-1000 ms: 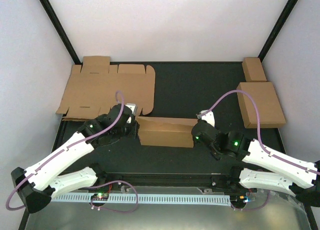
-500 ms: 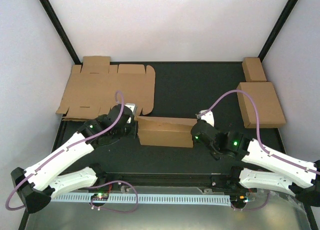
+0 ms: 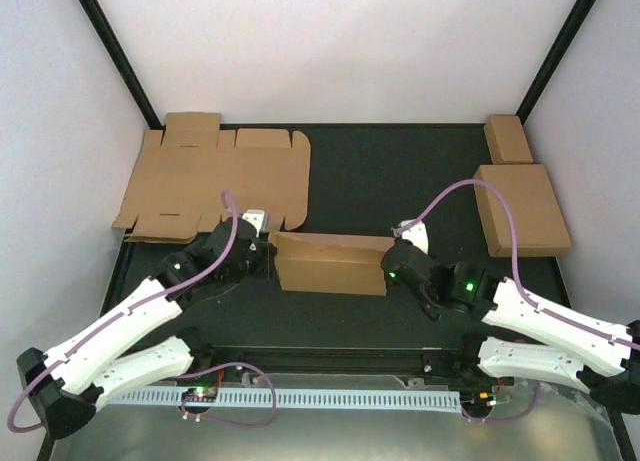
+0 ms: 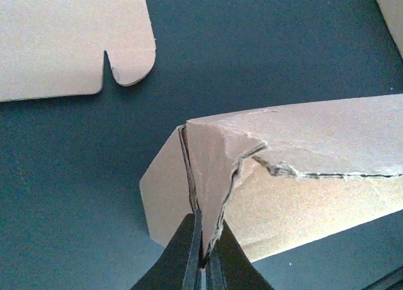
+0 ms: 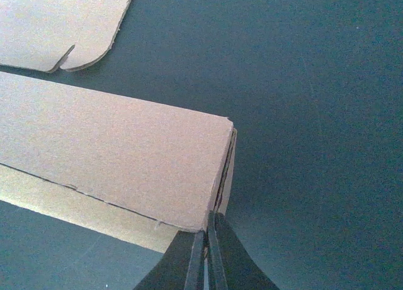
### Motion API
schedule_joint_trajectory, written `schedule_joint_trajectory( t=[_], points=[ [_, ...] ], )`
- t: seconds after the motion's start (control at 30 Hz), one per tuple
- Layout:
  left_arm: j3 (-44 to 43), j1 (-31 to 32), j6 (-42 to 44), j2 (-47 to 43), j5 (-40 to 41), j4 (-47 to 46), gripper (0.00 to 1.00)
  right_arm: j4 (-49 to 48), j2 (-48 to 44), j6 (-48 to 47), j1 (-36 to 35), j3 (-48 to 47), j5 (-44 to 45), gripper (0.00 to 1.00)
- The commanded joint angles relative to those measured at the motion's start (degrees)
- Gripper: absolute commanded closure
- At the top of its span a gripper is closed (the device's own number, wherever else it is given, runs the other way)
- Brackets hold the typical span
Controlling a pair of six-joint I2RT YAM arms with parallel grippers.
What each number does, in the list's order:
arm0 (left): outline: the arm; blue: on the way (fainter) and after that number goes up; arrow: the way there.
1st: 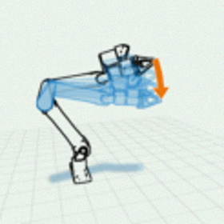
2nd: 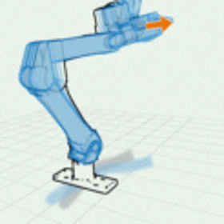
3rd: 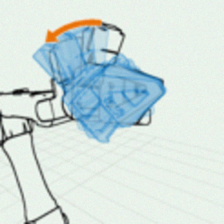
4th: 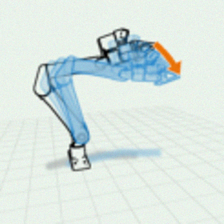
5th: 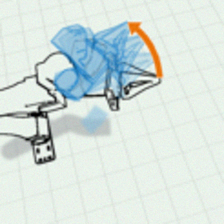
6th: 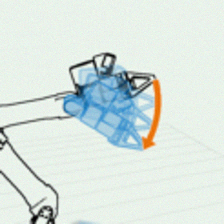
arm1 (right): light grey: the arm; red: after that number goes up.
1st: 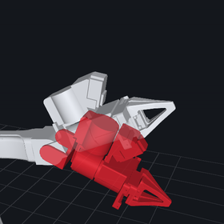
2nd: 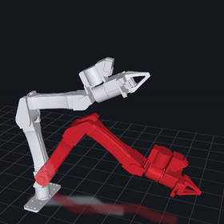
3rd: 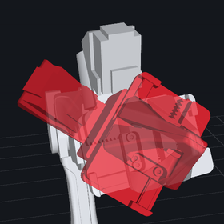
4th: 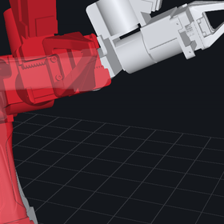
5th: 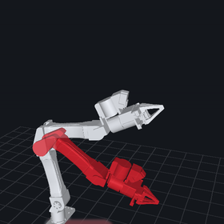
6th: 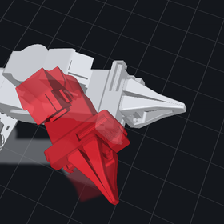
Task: Fold the paper box
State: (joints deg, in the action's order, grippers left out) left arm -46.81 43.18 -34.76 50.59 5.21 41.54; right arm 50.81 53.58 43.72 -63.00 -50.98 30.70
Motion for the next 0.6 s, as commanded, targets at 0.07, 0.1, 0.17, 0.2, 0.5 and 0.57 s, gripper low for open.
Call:
schedule_joint_trajectory(
  t=[0.07, 0.1, 0.17, 0.2, 0.5, 0.57],
  points=[
    [5.67, -0.01, -1.42, 2.60, -4.23, 1.36, 0.98, 1.17, 0.82, -0.33, -0.06, 0.78, -2.58, 0.98],
    [5.67, -0.02, -1.49, 2.73, -4.16, 1.35, 0.98, 1.21, 0.75, -0.23, -0.10, 0.79, -2.52, 0.98],
    [5.56, -0.02, -1.49, 2.61, -3.93, 1.52, 0.98, 1.21, 0.67, -0.22, -0.10, 0.80, -2.49, 0.98],
    [5.32, -0.02, -1.39, 2.45, -3.89, 1.76, 0.98, 1.18, 0.65, -0.22, -0.08, 0.75, -2.51, 0.98],
    [0.37, -0.02, -0.08, -0.29, -2.57, 4.63, 0.55, 1.37, 0.47, -0.22, -0.10, 0.88, -2.22, 0.98],
    [-0.45, -0.01, 0.37, -1.07, -2.60, 4.60, 0.40, 1.35, 0.50, -0.20, -0.06, 0.95, -2.27, 0.98]
  ],
)
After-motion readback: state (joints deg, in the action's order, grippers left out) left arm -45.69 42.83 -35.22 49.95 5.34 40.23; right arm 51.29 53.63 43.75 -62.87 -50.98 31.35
